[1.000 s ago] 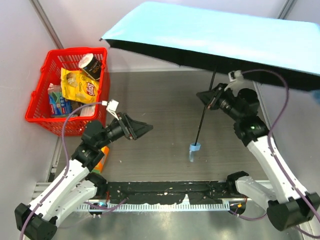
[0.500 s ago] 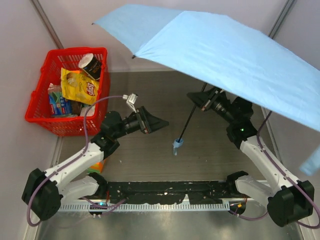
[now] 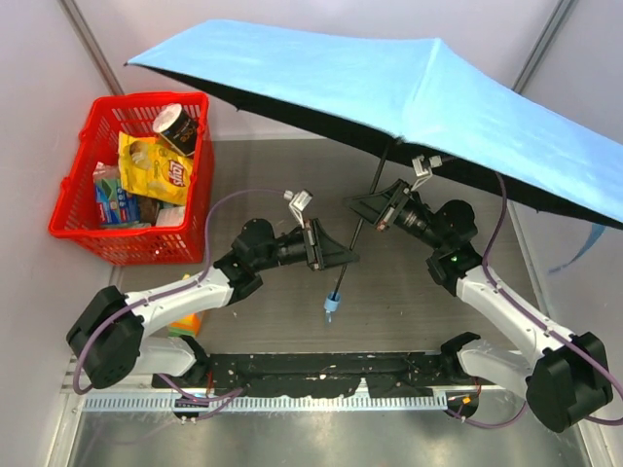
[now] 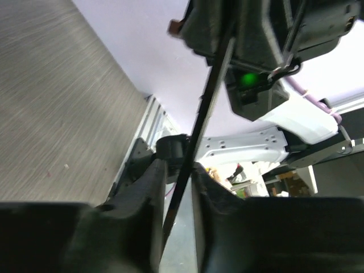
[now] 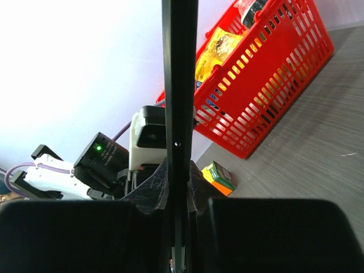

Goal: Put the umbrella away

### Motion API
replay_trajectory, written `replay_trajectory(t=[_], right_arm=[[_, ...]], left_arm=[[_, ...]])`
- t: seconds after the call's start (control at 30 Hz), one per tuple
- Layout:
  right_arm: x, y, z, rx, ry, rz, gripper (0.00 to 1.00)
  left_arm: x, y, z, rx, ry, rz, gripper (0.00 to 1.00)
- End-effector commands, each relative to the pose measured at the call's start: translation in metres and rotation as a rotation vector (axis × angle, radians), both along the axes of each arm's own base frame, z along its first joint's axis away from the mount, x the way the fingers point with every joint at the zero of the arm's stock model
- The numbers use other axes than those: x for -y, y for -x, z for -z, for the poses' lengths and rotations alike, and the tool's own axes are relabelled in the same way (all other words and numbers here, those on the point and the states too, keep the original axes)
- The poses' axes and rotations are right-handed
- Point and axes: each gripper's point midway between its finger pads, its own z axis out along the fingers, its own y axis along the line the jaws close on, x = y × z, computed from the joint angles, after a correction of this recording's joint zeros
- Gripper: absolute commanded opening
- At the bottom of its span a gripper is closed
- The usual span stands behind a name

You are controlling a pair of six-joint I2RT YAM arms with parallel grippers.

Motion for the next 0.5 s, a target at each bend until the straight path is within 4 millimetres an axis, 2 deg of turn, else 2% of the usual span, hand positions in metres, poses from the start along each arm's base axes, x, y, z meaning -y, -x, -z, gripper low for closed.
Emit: replay_trajectory(t=[0.0,0.03,0.07,0.1,0.17,0.2,0.23,0.33,0.47], right_arm=[[0.004,0.016,-0.045,0.142,-0.085,0.007,0.01],[0.004,0.014,-0.046,0.142,-0.081,0.016,0.01],[0.003,0.006,-0.034,0.077,-0.053,0.046,0.01],[0.004,0.0,-0.037,0.072,-0.034,0.073,0.04],[0.009,-0.019,-0.018,-0.05,0.049,0.163,0.34],[0.019,-0.033,-0.008,-0.134,0.091,0.258,0.39],[0.023,-0.038,-0.005,-0.168,0.102,0.297,0.56],[0.033,-0.053,-0.021,-0.19,0.075,0.393,0.69],[0.046,-0.073,-0.046,-0.212,0.002,0.505,0.73]], left_arm=[[0.004,0.0,-0.048,0.114,0.111,0.009,0.18],[0.005,0.0,-0.049,0.117,0.113,0.011,0.08],[0.007,-0.001,-0.047,0.118,0.107,-0.002,0.0],[0.007,-0.002,-0.047,0.126,0.105,-0.014,0.0],[0.007,-0.007,-0.037,0.12,0.055,-0.072,0.0],[0.006,-0.011,-0.032,0.118,0.03,-0.125,0.0],[0.003,-0.015,-0.03,0.129,0.009,-0.173,0.0],[0.001,-0.012,-0.028,0.172,-0.03,-0.228,0.0],[-0.003,-0.011,-0.018,0.18,-0.066,-0.278,0.0]])
